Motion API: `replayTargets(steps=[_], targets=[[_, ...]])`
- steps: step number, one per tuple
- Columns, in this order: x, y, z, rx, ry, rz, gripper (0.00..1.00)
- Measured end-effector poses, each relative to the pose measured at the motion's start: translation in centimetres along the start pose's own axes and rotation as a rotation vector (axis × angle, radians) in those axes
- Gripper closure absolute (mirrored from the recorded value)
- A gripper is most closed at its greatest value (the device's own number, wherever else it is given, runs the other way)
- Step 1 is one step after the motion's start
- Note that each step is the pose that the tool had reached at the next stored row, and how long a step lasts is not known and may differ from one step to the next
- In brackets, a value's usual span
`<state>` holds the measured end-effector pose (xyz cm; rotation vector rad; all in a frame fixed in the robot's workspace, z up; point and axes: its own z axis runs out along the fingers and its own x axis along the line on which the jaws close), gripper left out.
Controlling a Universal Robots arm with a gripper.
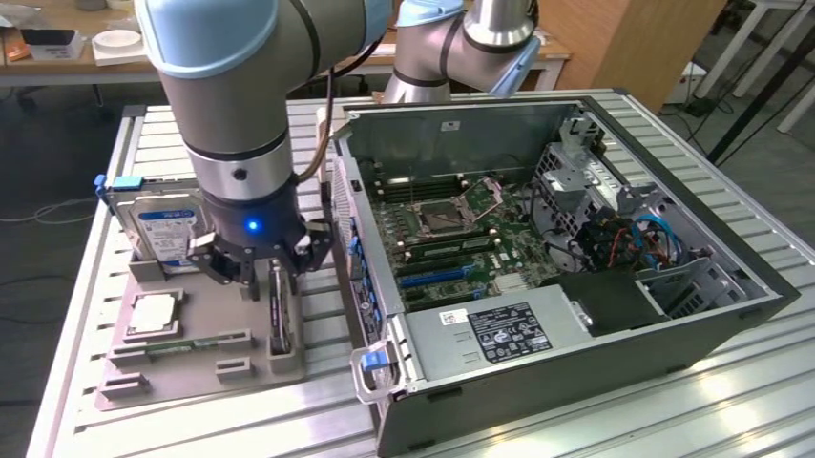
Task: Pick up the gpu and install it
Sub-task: 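Pick up the gpu and move the gpu toward the slot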
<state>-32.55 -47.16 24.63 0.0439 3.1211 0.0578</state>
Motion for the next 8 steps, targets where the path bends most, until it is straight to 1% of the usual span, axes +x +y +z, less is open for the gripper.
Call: replayTargets(steps=[6, 8], targets=[[0.27, -0.04, 0.82, 0.0040, -0.0001, 0.000, 0.53], [0.27, -0.05, 0.98, 0.0045, -0.0002, 0.000, 0.53]])
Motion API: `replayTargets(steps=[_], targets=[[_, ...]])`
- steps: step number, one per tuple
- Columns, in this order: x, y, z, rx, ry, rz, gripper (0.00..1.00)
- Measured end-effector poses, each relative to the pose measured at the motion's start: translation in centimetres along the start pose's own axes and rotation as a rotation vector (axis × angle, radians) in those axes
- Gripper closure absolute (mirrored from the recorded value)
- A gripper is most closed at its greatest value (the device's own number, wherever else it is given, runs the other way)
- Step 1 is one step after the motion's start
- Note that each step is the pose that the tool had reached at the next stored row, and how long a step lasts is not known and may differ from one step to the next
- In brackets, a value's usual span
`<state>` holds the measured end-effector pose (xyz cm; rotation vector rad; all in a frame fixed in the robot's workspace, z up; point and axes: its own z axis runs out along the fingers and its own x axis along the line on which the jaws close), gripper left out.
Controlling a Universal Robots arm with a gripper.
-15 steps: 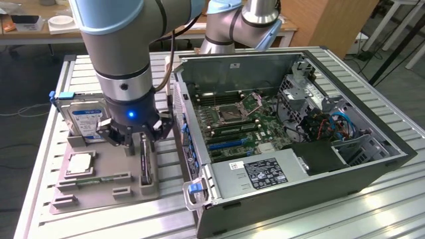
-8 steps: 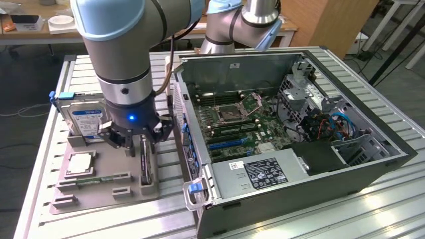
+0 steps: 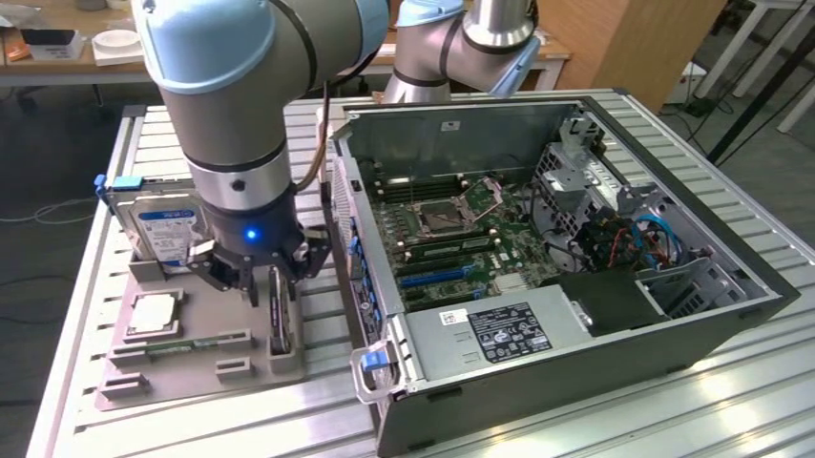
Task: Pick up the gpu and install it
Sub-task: 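Pick up the gpu and move the gpu toward the slot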
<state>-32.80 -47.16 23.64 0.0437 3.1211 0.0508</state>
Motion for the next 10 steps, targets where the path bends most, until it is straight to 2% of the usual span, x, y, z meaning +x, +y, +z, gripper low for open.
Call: replayTargets(steps=[10], targets=[[-0.21, 0.00, 0.36, 0.0003, 0.0002, 0.000, 0.53]])
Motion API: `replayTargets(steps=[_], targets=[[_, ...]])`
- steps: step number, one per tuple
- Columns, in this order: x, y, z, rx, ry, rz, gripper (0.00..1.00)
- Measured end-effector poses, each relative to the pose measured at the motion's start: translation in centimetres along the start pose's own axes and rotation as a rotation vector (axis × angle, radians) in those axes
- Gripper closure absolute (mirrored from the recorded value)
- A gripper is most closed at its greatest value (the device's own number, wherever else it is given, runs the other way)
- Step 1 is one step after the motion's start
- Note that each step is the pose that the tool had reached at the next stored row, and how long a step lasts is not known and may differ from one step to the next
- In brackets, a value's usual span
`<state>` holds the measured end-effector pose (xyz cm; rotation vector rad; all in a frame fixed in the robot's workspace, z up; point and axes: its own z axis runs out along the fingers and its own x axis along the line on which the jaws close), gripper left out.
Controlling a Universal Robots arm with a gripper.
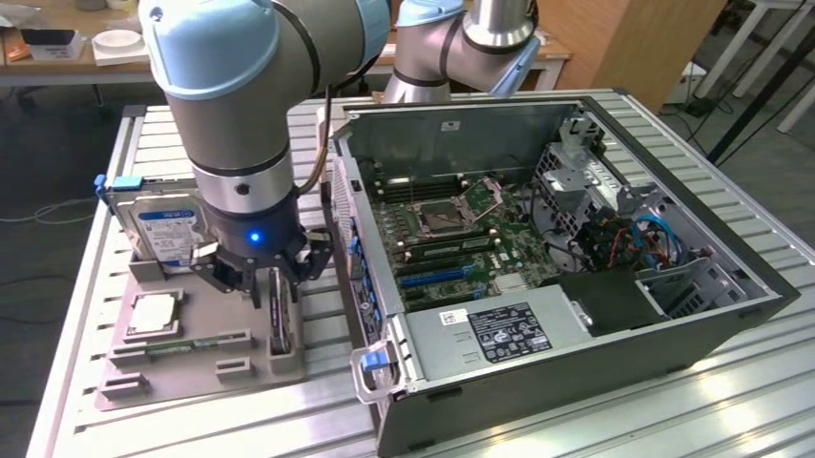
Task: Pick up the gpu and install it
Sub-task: 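Pick up the gpu and move the gpu toward the slot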
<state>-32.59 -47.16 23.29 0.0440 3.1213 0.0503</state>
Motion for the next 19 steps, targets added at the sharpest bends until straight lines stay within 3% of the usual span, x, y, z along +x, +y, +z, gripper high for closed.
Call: replayTargets(steps=[13, 14, 19], targets=[[-0.01, 0.00, 0.01, -0.0001, -0.0001, 0.000, 0.54], [-0.01, 0.00, 0.01, -0.0001, -0.0001, 0.000, 0.61], [-0.01, 0.00, 0.01, -0.0001, -0.0001, 0.000, 0.62]])
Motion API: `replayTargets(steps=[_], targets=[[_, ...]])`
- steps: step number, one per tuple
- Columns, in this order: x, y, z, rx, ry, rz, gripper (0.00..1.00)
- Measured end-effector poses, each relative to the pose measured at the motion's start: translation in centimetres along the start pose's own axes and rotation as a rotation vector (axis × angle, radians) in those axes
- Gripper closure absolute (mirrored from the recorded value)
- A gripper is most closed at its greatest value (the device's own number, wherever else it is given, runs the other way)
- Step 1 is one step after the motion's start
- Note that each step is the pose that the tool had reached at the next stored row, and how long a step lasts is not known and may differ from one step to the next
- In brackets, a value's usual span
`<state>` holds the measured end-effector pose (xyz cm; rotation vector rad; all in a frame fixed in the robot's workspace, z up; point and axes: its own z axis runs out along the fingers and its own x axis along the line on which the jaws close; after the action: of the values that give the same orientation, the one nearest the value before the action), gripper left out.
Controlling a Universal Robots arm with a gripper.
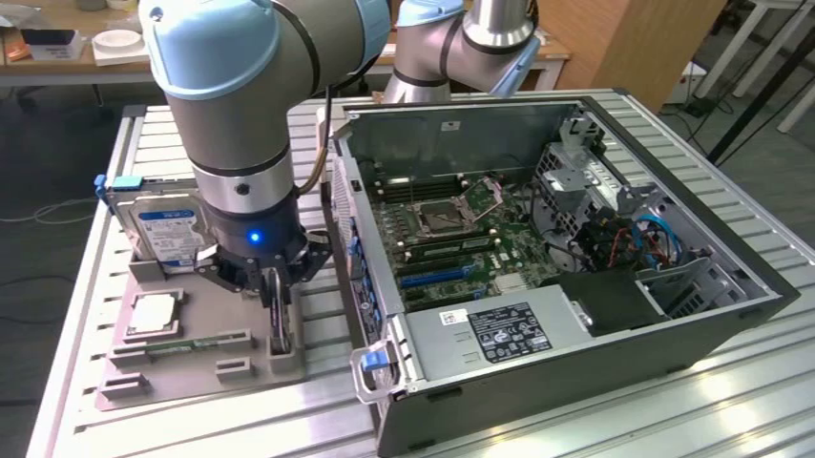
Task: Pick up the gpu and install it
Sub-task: 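Pick up the gpu and move the gpu toward the slot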
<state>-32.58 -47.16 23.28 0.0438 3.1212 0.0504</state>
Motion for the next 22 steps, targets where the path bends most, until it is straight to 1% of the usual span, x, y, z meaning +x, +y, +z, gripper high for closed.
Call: replayTargets(steps=[1, 6, 8, 9, 22], targets=[[0.00, 0.00, 0.00, 0.0000, 0.0000, 0.000, 0.69], [0.00, 0.00, 0.00, 0.0000, 0.0000, 0.000, 0.69], [0.00, 0.00, 0.00, 0.0001, 0.0001, 0.000, 0.71], [0.00, 0.00, 0.00, 0.0000, 0.0000, 0.000, 0.74], [0.00, 0.00, 0.00, 0.0000, 0.0001, 0.000, 0.74]])
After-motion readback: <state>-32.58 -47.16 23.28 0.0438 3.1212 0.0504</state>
